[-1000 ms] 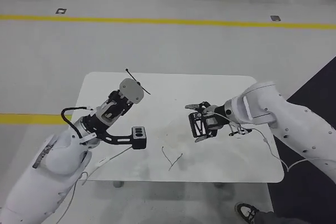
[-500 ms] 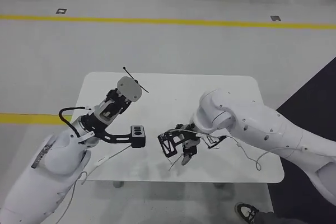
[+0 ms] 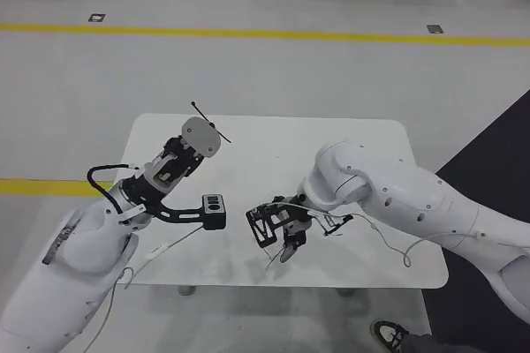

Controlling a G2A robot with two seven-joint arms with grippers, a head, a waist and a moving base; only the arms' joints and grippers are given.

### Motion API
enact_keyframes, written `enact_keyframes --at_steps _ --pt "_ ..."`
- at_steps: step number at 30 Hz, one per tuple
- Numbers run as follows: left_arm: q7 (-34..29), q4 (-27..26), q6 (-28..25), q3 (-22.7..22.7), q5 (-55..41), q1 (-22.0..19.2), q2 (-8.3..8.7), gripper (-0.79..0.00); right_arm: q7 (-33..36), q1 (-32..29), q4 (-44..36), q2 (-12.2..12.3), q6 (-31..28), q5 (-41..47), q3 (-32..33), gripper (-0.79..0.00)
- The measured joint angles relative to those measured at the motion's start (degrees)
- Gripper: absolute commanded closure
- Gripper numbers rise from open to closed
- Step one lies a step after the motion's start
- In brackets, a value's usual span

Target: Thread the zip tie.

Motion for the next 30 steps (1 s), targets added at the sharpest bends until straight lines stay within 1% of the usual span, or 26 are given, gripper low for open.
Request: enact_keyframes --at_steps 3,5,7,12,13,14,16,19,20,26,29,30 --pt "-1.21 0.91 -0.24 -3.78 -0.03 0.64 0.37 0.000 0.48 -2.51 -2.25 -0.13 0.00 -7.41 -0.03 -0.785" --pt "-1.54 1.08 -0.29 -5.76 -0.03 1.27 0.55 0.000 0.51 -4.62 -1.78 -0.56 0.00 -12.34 -0.04 -0.785" --pt "-1.55 1.04 -0.28 -6.38 -0.03 1.50 0.60 0.000 0.50 -5.33 -1.09 -0.73 0.00 -15.21 -0.03 -0.785" --pt "-1.52 1.03 -0.27 -6.23 -0.03 1.46 0.59 0.000 0.49 -5.13 -1.15 -0.71 0.00 -13.95 -0.03 -0.785" --pt "-1.52 1.03 -0.27 -6.23 -0.03 1.46 0.59 0.000 0.49 -5.13 -1.15 -0.71 0.00 -13.95 -0.03 -0.708" --pt "-1.52 1.03 -0.27 -6.23 -0.03 1.46 0.59 0.000 0.49 -5.13 -1.15 -0.71 0.00 -13.95 -0.03 -0.702" --pt "-1.52 1.03 -0.27 -6.23 -0.03 1.46 0.59 0.000 0.49 -5.13 -1.15 -0.71 0.00 -13.96 -0.03 -0.736" --pt "-1.52 1.03 -0.27 -6.23 -0.03 1.46 0.59 0.000 0.49 -5.13 -1.15 -0.71 0.00 -13.96 -0.03 -0.736" --pt "-1.52 1.03 -0.27 -6.23 -0.03 1.46 0.59 0.000 0.49 -5.13 -1.15 -0.71 0.00 -13.96 -0.03 -0.785" --pt "-1.52 1.03 -0.27 -6.23 -0.03 1.46 0.59 0.000 0.22 -5.37 -1.44 -0.70 0.00 -13.70 0.04 -0.785" --pt "-1.52 1.03 -0.27 -6.23 -0.03 1.46 0.59 0.000 -4.33 -6.29 -3.86 -0.50 0.00 -11.55 -0.02 -0.785" --pt "-1.52 1.03 -0.27 -6.23 -0.03 1.46 0.59 0.000 -4.85 -6.45 -4.27 -0.52 0.00 -11.83 -0.03 -0.785"
